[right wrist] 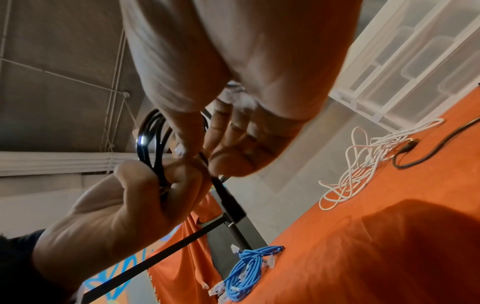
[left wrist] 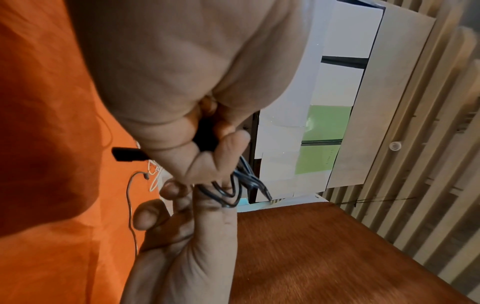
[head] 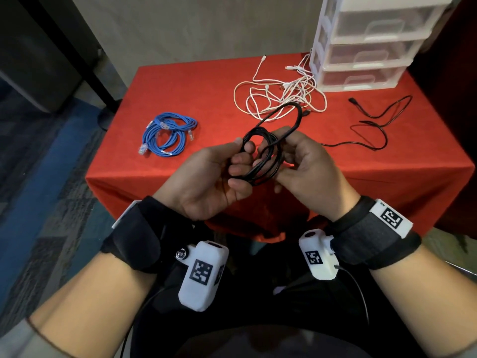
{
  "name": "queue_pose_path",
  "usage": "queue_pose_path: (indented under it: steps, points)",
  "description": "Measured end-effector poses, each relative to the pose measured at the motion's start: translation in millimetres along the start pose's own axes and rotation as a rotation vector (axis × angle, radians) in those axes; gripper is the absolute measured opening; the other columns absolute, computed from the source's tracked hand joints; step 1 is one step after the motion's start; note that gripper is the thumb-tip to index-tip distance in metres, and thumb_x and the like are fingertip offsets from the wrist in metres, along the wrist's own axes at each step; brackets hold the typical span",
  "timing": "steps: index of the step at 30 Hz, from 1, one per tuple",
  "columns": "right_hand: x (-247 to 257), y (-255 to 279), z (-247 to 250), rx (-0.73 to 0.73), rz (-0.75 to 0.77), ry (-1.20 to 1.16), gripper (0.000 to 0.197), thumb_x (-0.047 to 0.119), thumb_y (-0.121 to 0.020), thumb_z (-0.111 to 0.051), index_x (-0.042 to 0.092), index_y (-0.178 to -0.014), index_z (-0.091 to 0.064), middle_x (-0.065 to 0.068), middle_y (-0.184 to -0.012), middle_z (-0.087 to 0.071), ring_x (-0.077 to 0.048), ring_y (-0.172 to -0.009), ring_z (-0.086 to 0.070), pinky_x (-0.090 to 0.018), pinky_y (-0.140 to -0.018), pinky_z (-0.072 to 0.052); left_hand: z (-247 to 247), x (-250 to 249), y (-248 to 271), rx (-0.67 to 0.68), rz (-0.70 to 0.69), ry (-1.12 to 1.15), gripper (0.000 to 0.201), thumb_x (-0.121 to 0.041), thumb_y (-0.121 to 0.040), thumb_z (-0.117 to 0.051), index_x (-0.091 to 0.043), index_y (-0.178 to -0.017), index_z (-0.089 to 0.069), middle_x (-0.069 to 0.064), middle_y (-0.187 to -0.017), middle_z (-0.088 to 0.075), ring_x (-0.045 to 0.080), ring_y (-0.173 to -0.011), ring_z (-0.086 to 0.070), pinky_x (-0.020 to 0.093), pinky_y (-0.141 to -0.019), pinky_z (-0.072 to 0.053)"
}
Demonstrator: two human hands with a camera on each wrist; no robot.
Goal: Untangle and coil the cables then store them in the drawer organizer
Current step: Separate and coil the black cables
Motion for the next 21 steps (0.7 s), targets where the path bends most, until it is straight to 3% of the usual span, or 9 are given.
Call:
queue_pose_path:
  steps: [3, 6, 8, 11, 13, 15, 19, 21]
  points:
    - [6, -1, 2, -0.058, 0.062, 0.080, 0.008, 0.009, -0.096, -0.069, 0.016, -0.097, -0.064, -0.014, -0.080, -0.061, -0.023, -0.066, -0.056, -0.038, -0.049, -0.051, 2, -3, 2, -0.011, -0.012, -0.043, 0.021, -0.026, -0.106, -0.041, -0.015, -0.092, -0.053, -0.009, -0.070, -0.028, 0.004, -0.051, -0.028, 0.013, -0.041, -0.026]
    - [-1, -6, 8, -0.101, 0.070, 0.193, 0.007, 0.010, -0.095, -0.065, 0.012, -0.089, -0.061, 0.001, -0.070, -0.054, -0.009, -0.061, -0.049, -0.029, -0.061, -0.042, 8, -23, 7, -0.021, -0.088, -0.055, 0.021, -0.024, -0.105, -0.039, -0.016, -0.090, -0.052, -0.010, -0.066, -0.028, 0.004, -0.048, -0.027, 0.011, -0.039, -0.023]
    - [-13, -10, 30, -0.214, -0.002, 0.257, 0.010, 0.017, -0.092, -0.064, 0.021, -0.084, -0.057, 0.002, -0.070, -0.050, -0.013, -0.064, -0.046, -0.033, -0.064, -0.039, 16, -44, 13, -0.030, -0.160, -0.066, 0.020, -0.023, -0.104, -0.040, -0.017, -0.089, -0.052, -0.012, -0.066, -0.026, 0.004, -0.050, -0.025, 0.011, -0.040, -0.023]
    - [-23, -9, 73, -0.412, -0.109, 0.212, 0.017, 0.023, -0.091, -0.065, 0.030, -0.079, -0.054, -0.002, -0.070, -0.048, -0.019, -0.060, -0.045, -0.035, -0.056, -0.037, 28, -60, 16, -0.059, -0.204, -0.118, 0.018, -0.025, -0.102, -0.042, -0.017, -0.091, -0.052, -0.012, -0.069, -0.025, 0.004, -0.049, -0.027, 0.012, -0.041, -0.025]
    - [-25, -7, 84, -0.461, -0.150, 0.173, 0.022, 0.014, -0.095, -0.065, 0.026, -0.081, -0.054, -0.012, -0.073, -0.048, -0.020, -0.054, -0.051, -0.032, -0.047, -0.041, 36, -56, 10, -0.129, -0.217, -0.161, 0.022, -0.026, -0.105, -0.040, -0.016, -0.090, -0.053, -0.010, -0.068, -0.026, 0.004, -0.049, -0.026, 0.013, -0.040, -0.025]
    - [-28, -6, 82, -0.455, -0.196, 0.041, 0.023, 0.004, -0.099, -0.062, 0.019, -0.083, -0.054, -0.014, -0.073, -0.051, -0.016, -0.051, -0.060, -0.028, -0.044, -0.049, 40, -48, 1, -0.201, -0.256, -0.183, 0.027, -0.025, -0.108, -0.038, -0.016, -0.087, -0.053, -0.009, -0.068, -0.026, 0.003, -0.050, -0.026, 0.014, -0.040, -0.027]
    - [-29, 2, 52, -0.291, -0.334, -0.474, 0.015, 0.000, -0.098, -0.060, 0.011, -0.088, -0.055, -0.013, -0.076, -0.058, -0.020, -0.067, -0.073, -0.027, -0.061, -0.060, 47, -42, -13, -0.357, -0.387, -0.214, 0.033, -0.027, -0.110, -0.033, -0.019, -0.082, -0.050, -0.007, -0.066, -0.024, 0.004, -0.048, -0.023, 0.016, -0.042, -0.027]
    - [-21, 4, 37, -0.202, -0.354, -0.609, 0.012, 0.001, -0.095, -0.060, 0.009, -0.090, -0.054, -0.014, -0.080, -0.063, -0.024, -0.077, -0.075, -0.027, -0.068, -0.062, 49, -39, -16, -0.427, -0.449, -0.255, 0.034, -0.026, -0.110, -0.032, -0.019, -0.082, -0.050, -0.006, -0.064, -0.024, 0.004, -0.048, -0.022, 0.017, -0.045, -0.027]
Point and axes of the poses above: each hand's wrist, its own y-axis away from the middle knuckle, its own z-axis out of the back of the hand, x = y × z, the point moved 6 cm from there along -y, towards the middle knuckle
